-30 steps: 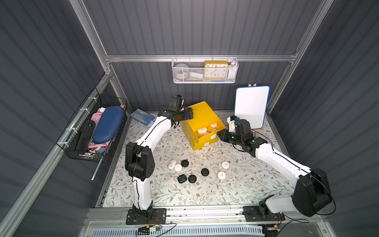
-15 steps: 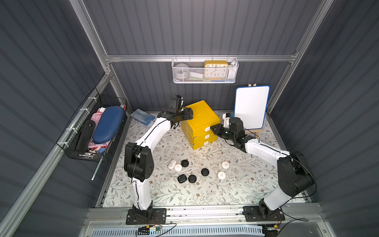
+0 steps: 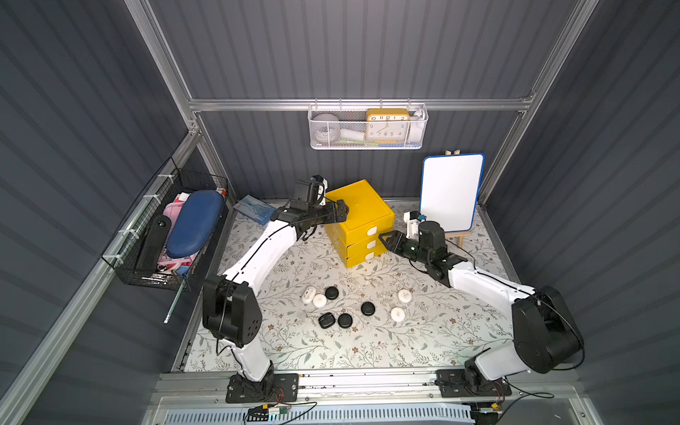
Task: Put the bluetooth earphones in the drawer according to color
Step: Open the drawer in the storage box.
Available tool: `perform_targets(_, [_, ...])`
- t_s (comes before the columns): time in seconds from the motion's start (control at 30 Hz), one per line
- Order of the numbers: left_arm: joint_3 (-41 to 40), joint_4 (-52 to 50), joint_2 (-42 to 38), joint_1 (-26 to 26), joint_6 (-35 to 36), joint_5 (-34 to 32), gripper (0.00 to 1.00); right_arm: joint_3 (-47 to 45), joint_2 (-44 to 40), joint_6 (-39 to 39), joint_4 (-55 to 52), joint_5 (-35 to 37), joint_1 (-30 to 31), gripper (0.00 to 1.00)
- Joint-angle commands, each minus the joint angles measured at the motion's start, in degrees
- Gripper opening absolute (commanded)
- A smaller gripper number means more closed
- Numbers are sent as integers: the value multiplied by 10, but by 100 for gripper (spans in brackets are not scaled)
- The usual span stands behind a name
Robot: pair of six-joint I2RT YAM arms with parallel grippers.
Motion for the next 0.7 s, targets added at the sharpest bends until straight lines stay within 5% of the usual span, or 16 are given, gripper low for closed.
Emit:
perform_targets(0.0, [-25, 14, -15, -2, -2, 38, 99, -15, 22, -17, 33, -35, 1, 59])
perform_targets(0.47, [20, -8, 65, 4, -11, 80, 99, 16, 122, -35, 107, -69, 2, 74])
perform_targets(0.67, [22, -11, 78, 5, -10, 75, 99, 22, 160, -35, 164, -76, 1, 69])
